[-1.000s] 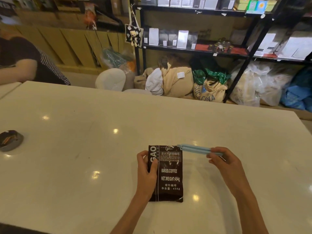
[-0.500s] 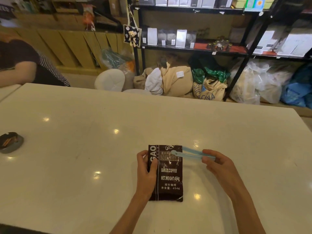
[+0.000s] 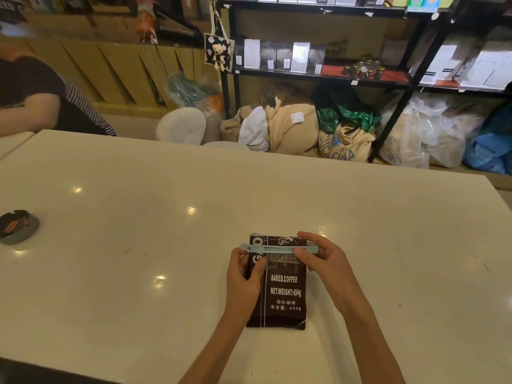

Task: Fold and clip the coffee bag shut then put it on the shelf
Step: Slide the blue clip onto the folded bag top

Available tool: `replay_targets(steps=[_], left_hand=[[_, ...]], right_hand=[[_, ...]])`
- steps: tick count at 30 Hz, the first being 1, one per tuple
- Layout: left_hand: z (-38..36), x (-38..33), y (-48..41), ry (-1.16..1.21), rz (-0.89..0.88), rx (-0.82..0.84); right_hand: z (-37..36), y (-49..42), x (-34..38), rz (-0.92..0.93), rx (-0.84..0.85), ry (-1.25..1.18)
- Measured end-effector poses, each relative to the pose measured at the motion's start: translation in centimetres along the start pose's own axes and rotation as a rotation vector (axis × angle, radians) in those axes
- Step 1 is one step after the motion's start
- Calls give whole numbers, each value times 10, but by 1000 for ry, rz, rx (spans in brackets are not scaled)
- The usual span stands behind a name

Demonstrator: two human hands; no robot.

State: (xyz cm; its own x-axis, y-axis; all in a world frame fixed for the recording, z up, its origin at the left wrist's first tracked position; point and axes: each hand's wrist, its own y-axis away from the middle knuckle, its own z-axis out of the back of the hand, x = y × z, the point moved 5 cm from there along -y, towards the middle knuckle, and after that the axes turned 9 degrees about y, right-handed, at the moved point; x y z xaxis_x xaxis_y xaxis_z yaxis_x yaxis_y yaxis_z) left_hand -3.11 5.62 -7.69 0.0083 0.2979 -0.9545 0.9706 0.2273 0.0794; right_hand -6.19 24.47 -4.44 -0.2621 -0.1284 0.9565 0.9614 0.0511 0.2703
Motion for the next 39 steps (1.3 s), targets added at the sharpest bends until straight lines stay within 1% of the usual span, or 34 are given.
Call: replay_targets(steps=[3,5,12,16,19,22,25,29,32,39], left_hand=[[-7,1,2,26,29,26],[-10,2,0,43,76,44],[-18,1,-10,51,185,110],[-20,1,-12,90,210,140],[-22,-1,-9,195,214,177],[-16,-6,-15,306,178,99],[-16,-12,-20,305,125,38],[-19,-7,-17,303,162,-44],[-18,-5,-15,321,169,-81],[-17,-4,-15,318,192,-120]], right_hand=[[-1,0,-3,-14,-46,-41],[1,1,-5,-15,-75,-16],[0,0,-2,26,-62,-81],[-4,2,-2,47,-159,-87],[-5,4,-5,35,-210,-118],[-6,6,-7,23,-219,-104],[-9,8,-11,11,-238,-107],[-11,11,-14,21,-292,-162],[-12,12,-14,24,-296,-182],[-13,11,-16,3,-297,-218]])
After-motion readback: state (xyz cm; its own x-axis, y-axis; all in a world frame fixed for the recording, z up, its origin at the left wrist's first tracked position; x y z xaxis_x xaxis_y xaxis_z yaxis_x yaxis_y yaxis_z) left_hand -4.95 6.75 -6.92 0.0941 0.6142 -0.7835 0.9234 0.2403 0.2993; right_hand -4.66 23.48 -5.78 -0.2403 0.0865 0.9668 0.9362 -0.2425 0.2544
